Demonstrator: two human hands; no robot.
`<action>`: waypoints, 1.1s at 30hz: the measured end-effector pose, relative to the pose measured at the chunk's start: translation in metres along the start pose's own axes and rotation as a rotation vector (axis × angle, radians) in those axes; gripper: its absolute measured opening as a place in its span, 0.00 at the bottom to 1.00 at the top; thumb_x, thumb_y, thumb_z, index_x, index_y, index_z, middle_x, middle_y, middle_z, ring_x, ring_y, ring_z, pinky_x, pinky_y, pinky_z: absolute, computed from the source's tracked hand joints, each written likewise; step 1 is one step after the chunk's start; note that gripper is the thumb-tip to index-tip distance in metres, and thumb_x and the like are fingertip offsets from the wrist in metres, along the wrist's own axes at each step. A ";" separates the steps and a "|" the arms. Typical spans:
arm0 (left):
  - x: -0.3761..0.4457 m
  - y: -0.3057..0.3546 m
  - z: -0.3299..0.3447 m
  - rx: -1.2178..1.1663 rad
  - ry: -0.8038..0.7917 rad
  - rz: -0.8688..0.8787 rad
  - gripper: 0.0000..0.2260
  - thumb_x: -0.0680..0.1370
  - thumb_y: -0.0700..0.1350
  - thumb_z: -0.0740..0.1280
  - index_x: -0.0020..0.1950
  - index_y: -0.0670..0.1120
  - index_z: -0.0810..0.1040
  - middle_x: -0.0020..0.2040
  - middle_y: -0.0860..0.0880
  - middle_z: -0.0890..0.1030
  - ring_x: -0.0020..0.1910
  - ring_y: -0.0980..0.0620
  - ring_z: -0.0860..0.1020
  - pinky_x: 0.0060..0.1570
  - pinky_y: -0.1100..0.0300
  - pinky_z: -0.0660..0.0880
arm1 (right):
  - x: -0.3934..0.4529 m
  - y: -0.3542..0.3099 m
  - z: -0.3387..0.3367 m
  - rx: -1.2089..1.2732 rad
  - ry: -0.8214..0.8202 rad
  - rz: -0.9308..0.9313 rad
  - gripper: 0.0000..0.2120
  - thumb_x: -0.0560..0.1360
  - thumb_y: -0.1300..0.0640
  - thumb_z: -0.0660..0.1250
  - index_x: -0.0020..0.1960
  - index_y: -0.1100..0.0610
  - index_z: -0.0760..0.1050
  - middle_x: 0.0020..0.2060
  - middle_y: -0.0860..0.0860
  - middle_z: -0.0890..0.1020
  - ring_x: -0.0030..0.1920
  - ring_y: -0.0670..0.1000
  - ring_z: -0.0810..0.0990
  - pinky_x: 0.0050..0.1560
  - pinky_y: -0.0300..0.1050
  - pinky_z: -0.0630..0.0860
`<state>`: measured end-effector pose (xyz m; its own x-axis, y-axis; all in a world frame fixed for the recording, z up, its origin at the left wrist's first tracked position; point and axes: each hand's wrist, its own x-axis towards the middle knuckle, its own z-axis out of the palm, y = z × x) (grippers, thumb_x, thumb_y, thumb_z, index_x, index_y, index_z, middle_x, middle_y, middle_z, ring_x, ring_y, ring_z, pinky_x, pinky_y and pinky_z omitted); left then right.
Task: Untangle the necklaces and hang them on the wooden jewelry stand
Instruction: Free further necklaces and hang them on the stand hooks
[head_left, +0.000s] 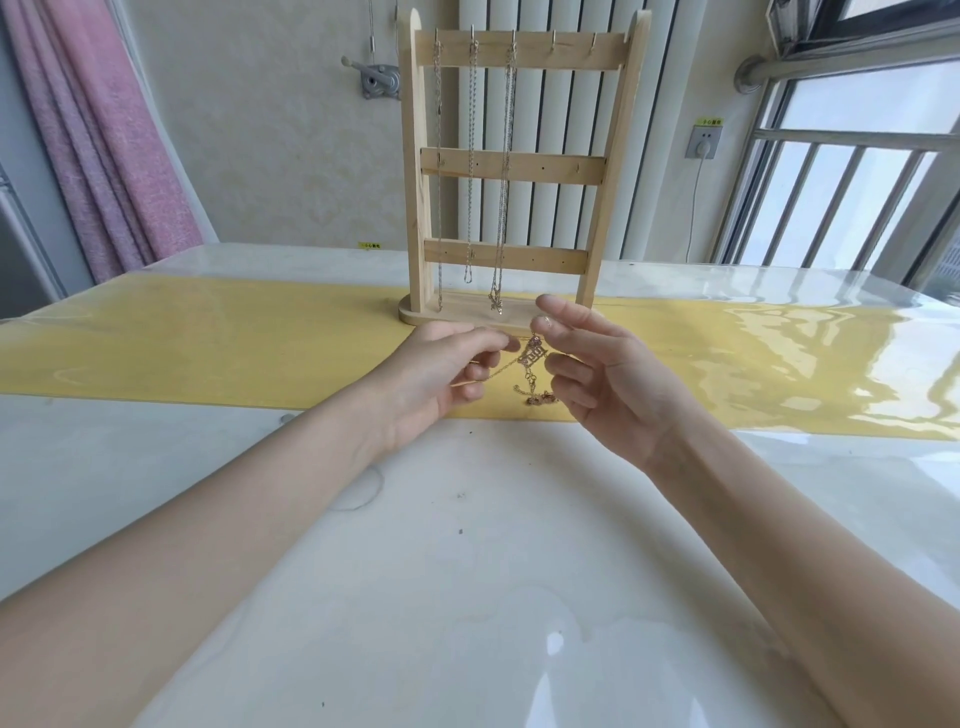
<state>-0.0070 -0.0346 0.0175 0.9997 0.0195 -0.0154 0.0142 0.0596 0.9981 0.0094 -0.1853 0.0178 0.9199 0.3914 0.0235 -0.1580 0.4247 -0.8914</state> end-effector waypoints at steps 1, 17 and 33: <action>0.000 -0.001 0.001 0.034 -0.020 0.013 0.04 0.77 0.38 0.66 0.42 0.43 0.78 0.31 0.52 0.70 0.27 0.58 0.65 0.24 0.70 0.61 | 0.000 0.000 0.000 -0.001 0.000 0.002 0.10 0.75 0.69 0.63 0.51 0.57 0.76 0.32 0.47 0.78 0.22 0.42 0.62 0.20 0.32 0.57; -0.004 0.000 -0.001 0.247 0.061 0.100 0.02 0.74 0.44 0.70 0.42 0.48 0.79 0.28 0.58 0.71 0.32 0.58 0.66 0.28 0.67 0.62 | 0.002 0.002 -0.004 -0.088 0.006 0.027 0.08 0.75 0.70 0.64 0.48 0.58 0.76 0.37 0.50 0.78 0.26 0.44 0.71 0.23 0.33 0.67; -0.004 -0.002 -0.002 0.340 0.028 0.132 0.05 0.75 0.40 0.68 0.41 0.49 0.77 0.35 0.53 0.75 0.33 0.58 0.69 0.35 0.66 0.68 | 0.001 0.010 -0.002 -0.340 0.080 -0.107 0.08 0.72 0.68 0.70 0.48 0.59 0.76 0.28 0.46 0.77 0.29 0.44 0.72 0.31 0.36 0.71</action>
<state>-0.0111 -0.0332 0.0159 0.9925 0.0320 0.1178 -0.1042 -0.2802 0.9543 0.0098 -0.1820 0.0081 0.9520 0.2889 0.1014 0.0567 0.1590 -0.9856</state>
